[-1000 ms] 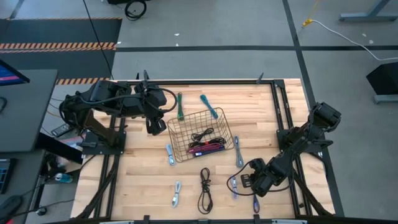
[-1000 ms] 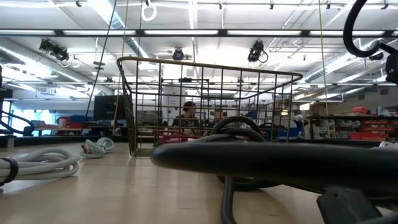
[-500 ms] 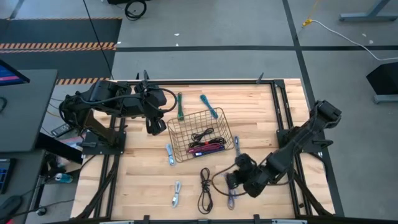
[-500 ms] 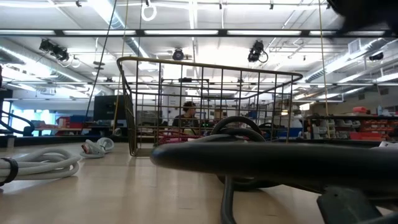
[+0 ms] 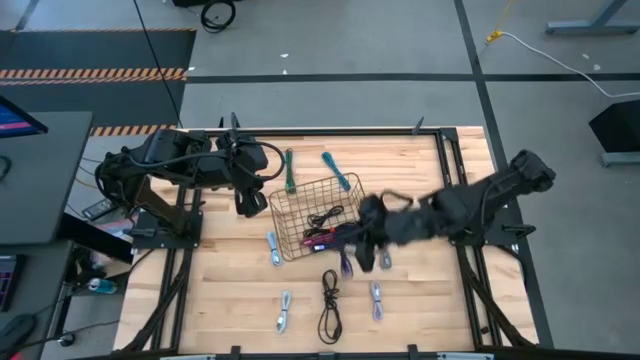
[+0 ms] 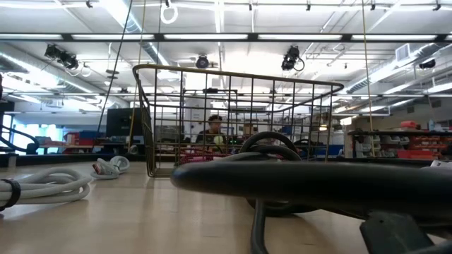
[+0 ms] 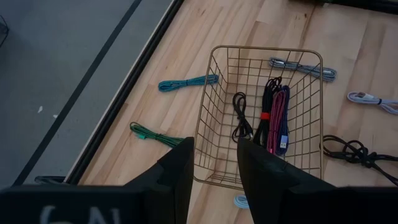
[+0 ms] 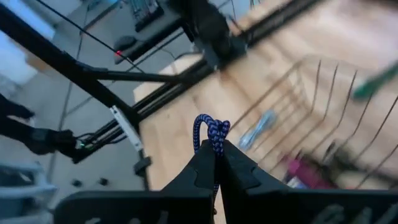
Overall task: Pick and place USB-C Cables
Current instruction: Put the dark blue USB cable into the gold wire basket
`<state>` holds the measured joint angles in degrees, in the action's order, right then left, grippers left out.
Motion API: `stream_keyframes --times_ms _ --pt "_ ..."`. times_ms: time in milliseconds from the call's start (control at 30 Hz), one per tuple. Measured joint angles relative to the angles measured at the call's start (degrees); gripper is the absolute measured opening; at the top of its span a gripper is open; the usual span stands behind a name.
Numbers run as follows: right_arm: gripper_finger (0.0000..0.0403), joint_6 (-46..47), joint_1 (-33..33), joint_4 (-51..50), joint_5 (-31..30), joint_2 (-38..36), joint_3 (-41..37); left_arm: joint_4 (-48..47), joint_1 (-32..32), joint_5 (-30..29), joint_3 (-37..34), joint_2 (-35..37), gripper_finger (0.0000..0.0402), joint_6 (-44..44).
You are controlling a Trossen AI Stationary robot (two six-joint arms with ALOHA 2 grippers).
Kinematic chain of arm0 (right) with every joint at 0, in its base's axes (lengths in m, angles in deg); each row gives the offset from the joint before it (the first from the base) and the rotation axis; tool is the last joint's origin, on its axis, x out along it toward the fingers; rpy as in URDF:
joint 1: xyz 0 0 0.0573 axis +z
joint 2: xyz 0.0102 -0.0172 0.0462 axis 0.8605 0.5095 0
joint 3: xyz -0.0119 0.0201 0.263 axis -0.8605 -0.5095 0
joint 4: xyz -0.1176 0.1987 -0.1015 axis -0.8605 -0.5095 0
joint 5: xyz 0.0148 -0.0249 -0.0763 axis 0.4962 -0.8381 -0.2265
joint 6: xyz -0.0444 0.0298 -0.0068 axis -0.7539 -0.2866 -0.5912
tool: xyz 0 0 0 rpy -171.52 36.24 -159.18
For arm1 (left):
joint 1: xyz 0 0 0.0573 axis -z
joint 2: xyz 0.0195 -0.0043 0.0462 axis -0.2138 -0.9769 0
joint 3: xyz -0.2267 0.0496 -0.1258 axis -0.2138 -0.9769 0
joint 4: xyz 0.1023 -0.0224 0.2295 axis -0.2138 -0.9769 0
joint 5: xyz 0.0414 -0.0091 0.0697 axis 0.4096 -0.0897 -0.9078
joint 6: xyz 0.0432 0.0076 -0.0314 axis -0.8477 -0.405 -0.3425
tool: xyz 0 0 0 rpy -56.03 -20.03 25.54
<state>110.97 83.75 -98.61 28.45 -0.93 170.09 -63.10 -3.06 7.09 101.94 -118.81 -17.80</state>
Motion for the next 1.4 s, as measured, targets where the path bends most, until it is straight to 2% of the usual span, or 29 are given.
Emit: stream_keyframes --times_ms 200,367,533,833,1033,1267,1400 --pt "0.0008 -15.2 -8.9 -6.0 10.5 0.1 5.2 0.0 0.0 0.0 0.0 0.0 0.0130 0.0" --pt "0.0008 -22.6 -16.3 -7.9 21.9 0.3 4.7 0.0 0.0 0.0 0.0 0.0 0.0130 0.0" --pt "0.0008 -32.0 -20.7 -9.2 30.5 0.4 4.6 0.0 0.0 0.0 0.0 0.0 0.0130 0.0" --pt "0.0008 -39.8 -25.1 -9.2 41.3 0.4 4.6 0.0 0.0 0.0 0.0 0.0 0.0130 0.0" --pt "0.0008 -42.5 -27.5 -9.2 50.8 1.4 4.6 0.0 0.0 0.0 0.0 0.0 0.0130 0.3" --pt "0.0008 -46.8 -29.0 -9.9 63.7 9.9 4.6 0.0 0.0 0.1 0.0 0.0 0.0130 3.8" --pt "0.0008 -50.7 -29.4 -10.6 65.9 15.4 4.6 0.0 0.0 0.3 0.0 0.0 0.0130 4.6"
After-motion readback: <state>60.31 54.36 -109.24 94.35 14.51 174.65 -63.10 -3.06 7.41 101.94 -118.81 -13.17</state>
